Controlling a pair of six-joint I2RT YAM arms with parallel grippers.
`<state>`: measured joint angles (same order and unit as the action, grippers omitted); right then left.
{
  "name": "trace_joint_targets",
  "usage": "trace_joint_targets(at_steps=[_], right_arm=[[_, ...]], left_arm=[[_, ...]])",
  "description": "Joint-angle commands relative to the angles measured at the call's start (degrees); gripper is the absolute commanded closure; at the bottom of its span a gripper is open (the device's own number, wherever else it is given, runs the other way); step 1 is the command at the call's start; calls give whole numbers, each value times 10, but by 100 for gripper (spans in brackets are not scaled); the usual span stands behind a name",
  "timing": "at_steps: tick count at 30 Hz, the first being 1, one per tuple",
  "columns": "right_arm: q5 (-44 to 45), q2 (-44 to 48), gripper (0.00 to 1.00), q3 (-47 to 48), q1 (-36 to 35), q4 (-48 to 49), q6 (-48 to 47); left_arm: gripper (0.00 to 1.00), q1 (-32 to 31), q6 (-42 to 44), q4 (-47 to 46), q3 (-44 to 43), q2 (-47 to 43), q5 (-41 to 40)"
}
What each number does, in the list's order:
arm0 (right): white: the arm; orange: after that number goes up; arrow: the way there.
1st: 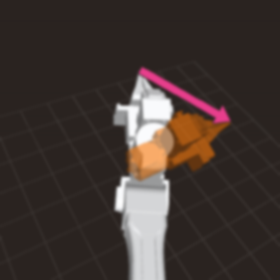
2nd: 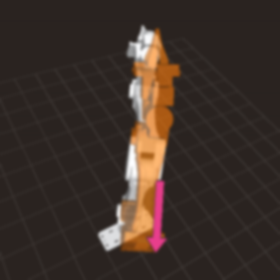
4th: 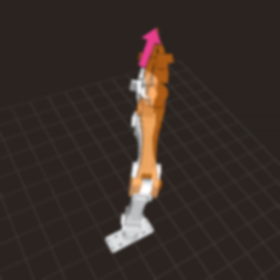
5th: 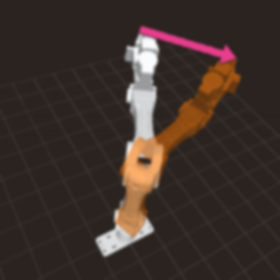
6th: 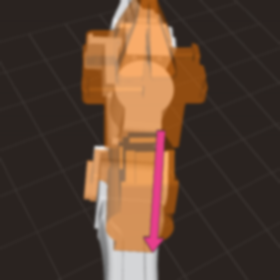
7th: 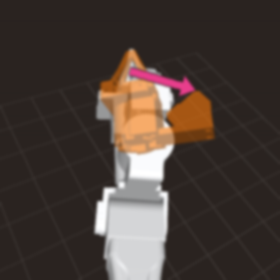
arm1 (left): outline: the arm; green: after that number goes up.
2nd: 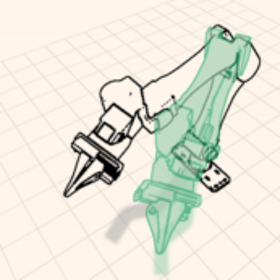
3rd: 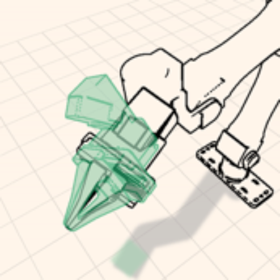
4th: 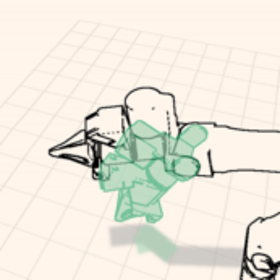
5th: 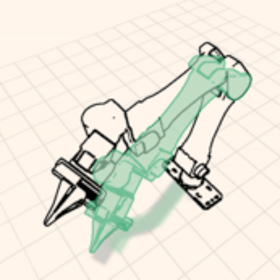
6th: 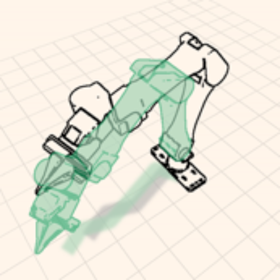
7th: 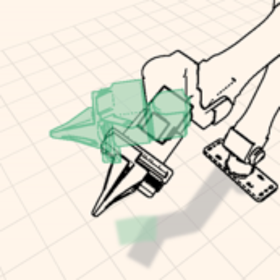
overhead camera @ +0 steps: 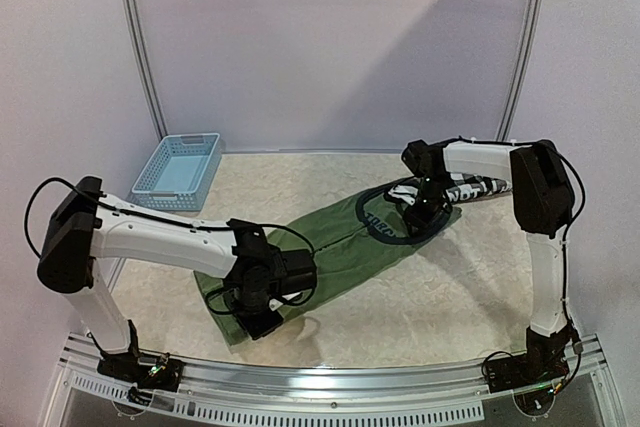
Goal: Fold and stack the mixed laundry pile
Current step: Rotate the rectangle-folded tank top at the center of the board.
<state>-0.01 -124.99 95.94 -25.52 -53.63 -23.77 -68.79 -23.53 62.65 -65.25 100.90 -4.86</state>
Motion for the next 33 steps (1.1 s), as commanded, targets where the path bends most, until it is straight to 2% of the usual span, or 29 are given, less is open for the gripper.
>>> trace_joint_targets(at_steps=[1, 6, 11, 25, 33], right_arm=[[22, 18, 54, -1, -1, -5, 13], [66, 17, 53, 34, 1, 4, 14], [74, -52, 54, 113, 2, -9, 18], [-28, -217, 56, 314, 2, -94, 35], [-62, -289, 57, 417, -16, -95, 0]], left_arm=[[100, -10, 16, 35, -25, -6, 17], [100, -13, 26, 59, -46, -7, 28], [100, -15, 34, 72, -61, -3, 26], [100, -30, 22, 63, -93, -7, 32], [100, -57, 17, 70, -154, 46, 44]])
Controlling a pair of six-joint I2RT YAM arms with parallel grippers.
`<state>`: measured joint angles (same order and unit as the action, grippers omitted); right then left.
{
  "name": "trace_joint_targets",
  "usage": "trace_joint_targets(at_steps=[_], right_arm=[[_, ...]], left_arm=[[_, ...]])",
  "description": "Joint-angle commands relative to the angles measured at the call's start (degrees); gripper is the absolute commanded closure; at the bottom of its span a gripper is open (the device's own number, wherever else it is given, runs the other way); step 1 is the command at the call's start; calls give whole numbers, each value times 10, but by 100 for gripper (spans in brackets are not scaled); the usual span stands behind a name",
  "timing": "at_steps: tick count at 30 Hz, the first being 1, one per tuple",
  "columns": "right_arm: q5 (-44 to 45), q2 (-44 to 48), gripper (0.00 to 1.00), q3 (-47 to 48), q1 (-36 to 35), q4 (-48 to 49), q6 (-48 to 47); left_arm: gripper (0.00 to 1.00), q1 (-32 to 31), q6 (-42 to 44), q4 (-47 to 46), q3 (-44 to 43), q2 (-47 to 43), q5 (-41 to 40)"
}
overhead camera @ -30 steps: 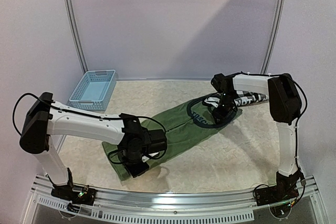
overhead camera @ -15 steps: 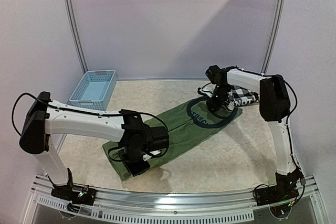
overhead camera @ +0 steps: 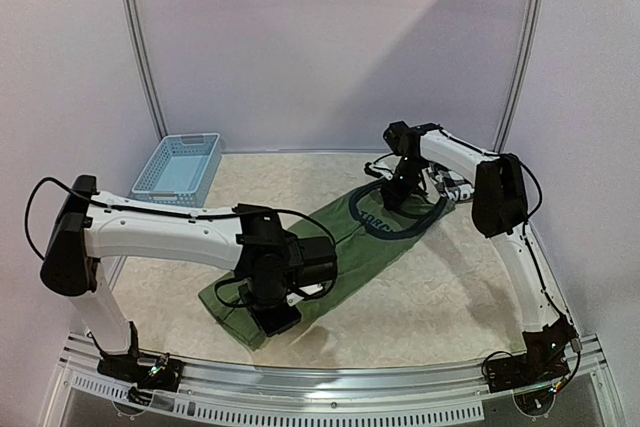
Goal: Fold and stack the mixed laundry pile
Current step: Rotate the rectangle-folded tank top at the center of the board.
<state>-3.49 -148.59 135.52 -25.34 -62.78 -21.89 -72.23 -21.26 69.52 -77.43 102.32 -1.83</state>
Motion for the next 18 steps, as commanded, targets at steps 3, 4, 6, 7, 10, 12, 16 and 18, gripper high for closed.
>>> trace_joint_targets(at_steps=[3, 4, 6, 7, 10, 12, 16, 18], right_arm=[[-18, -59, 57, 30, -33, 23, -52], [-16, -61, 57, 36, -39, 34, -63], [-13, -63, 56, 40, -50, 61, -83], [-15, -66, 56, 46, -56, 70, -90], [-11, -77, 58, 62, -76, 93, -115], [0, -80, 59, 62, -90, 111, -130], [13, -81, 58, 64, -106, 153, -155], [24, -83, 57, 65, -108, 183, -169]], left_arm=[[100, -28, -5, 6, -59, 54, 14], [100, -29, -3, 5, -68, 62, 20], [100, -30, 2, 8, -89, 81, 32], [100, -32, 6, 12, -99, 90, 35], [100, -38, 12, 30, -125, 110, 39], [100, -40, 10, 36, -129, 110, 40], [100, -40, 3, 35, -131, 102, 35], [100, -39, -4, 30, -140, 108, 34]])
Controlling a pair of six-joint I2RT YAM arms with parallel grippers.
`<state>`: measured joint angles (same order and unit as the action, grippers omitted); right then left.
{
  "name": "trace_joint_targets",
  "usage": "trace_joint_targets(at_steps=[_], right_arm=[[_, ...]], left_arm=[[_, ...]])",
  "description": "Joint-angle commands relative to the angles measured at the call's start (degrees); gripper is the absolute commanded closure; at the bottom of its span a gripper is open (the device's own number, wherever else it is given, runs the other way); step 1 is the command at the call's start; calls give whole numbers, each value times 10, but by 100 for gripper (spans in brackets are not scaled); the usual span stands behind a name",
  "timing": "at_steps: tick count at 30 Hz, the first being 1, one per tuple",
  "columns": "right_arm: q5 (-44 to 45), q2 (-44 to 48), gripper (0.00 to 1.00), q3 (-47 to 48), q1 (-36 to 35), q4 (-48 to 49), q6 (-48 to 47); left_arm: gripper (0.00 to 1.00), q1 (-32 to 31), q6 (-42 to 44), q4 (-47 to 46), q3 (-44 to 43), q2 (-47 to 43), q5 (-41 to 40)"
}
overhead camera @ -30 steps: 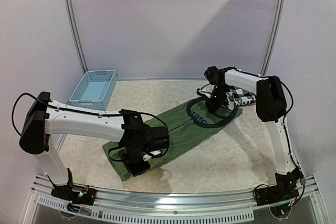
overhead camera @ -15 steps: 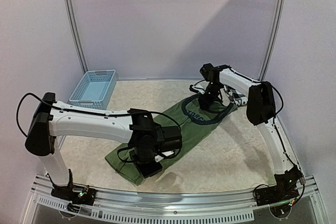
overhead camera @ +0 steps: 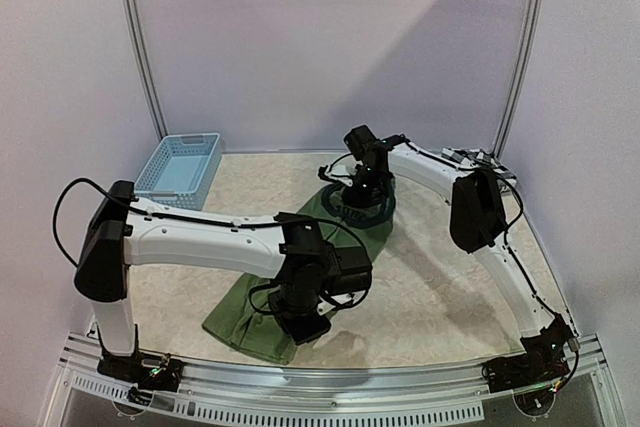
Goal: Fold and stack the mixed laundry pile
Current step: Rotate the rectangle-folded tank top at the center of the board.
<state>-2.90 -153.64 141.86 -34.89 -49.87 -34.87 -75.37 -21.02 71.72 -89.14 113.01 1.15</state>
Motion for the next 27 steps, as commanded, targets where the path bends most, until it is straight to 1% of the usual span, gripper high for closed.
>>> trace_joint_targets(at_steps=[1, 2, 5, 11, 13, 15, 17, 18, 19, 20, 22, 25, 26, 27], right_arm=[[25, -35, 57, 2, -12, 71, -44], [50, -39, 57, 4, -12, 88, -53], [87, -58, 56, 9, -12, 138, -91], [103, -93, 56, 28, -6, 205, -160], [94, -97, 56, 31, 0, 225, -169], [64, -91, 54, 31, 10, 224, -164], [8, -63, 49, 22, 25, 213, -144], [-23, -43, 45, 12, 33, 208, -126], [-46, -25, 41, -3, 38, 206, -115], [-63, 10, 38, -22, 42, 208, -110], [-81, 62, 33, -64, 45, 208, -111], [-93, 142, 27, -125, 50, 213, -114], [-98, 156, 26, -131, 54, 209, -108], [-102, 174, 26, -132, 58, 200, -101]], left_arm=[[100, -7, -9, 5, -31, 8, 4], [100, -8, -14, 4, -42, 16, 4], [100, -8, -26, 5, -93, 55, 8], [100, -7, -21, 7, -230, 121, 13], [100, -6, -14, 16, -277, 148, 11], [100, -6, -9, 21, -319, 174, 11], [98, -6, -1, 20, -346, 194, 21], [96, -6, 1, 19, -355, 201, 27], [91, -6, 6, 19, -364, 205, 32], [82, -7, 9, 17, -371, 206, 32], [72, -8, 20, 9, -381, 192, 27], [50, -5, 42, -9, -379, 141, -5], [46, 1, 52, -27, -373, 109, -9], [41, 9, 60, -34, -364, 94, -30]])
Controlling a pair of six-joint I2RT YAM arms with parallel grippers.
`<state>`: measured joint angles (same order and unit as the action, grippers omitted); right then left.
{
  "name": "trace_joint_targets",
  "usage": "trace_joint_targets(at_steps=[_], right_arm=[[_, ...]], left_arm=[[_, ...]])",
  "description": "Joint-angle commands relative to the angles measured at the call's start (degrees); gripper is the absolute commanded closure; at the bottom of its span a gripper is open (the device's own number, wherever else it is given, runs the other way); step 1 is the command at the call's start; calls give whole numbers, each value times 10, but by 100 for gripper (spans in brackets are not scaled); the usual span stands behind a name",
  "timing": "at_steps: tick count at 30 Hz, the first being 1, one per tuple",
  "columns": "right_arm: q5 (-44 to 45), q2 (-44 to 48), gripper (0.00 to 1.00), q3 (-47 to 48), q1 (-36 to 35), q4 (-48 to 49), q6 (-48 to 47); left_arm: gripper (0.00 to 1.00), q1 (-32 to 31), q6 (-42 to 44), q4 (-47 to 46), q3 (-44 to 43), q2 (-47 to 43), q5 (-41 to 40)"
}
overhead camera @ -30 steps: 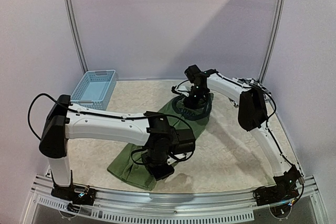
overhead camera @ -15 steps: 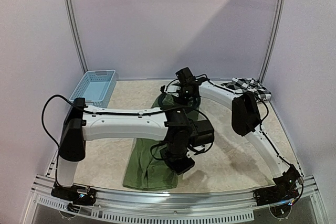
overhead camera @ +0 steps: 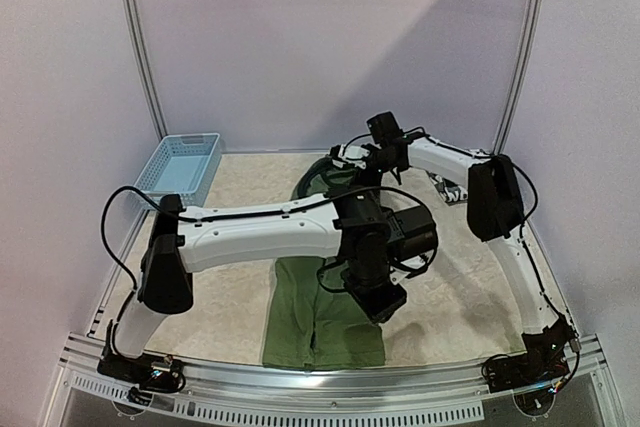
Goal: Fold and stack the mixed laundry pile
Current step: Rotate the rectangle-folded tank top at the center of the board.
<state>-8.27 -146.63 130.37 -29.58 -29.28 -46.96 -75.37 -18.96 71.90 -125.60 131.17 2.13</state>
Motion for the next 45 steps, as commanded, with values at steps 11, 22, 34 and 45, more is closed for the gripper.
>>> trace_joint_targets(at_steps=[11, 22, 34, 45], right_arm=[[-102, 119, 45, -64, 76, -38, 253], [-222, 30, 66, -29, 96, 2, 491], [-191, -20, 62, -15, 117, 50, 617], [-145, -52, 58, -4, 134, 59, 656]], left_arm=[[35, 258, -13, -248, 177, -268, -90], [48, 426, -44, -324, 62, -21, -5], [40, 513, -134, -439, -39, 170, 104], [44, 528, -176, -452, -148, 269, 157]])
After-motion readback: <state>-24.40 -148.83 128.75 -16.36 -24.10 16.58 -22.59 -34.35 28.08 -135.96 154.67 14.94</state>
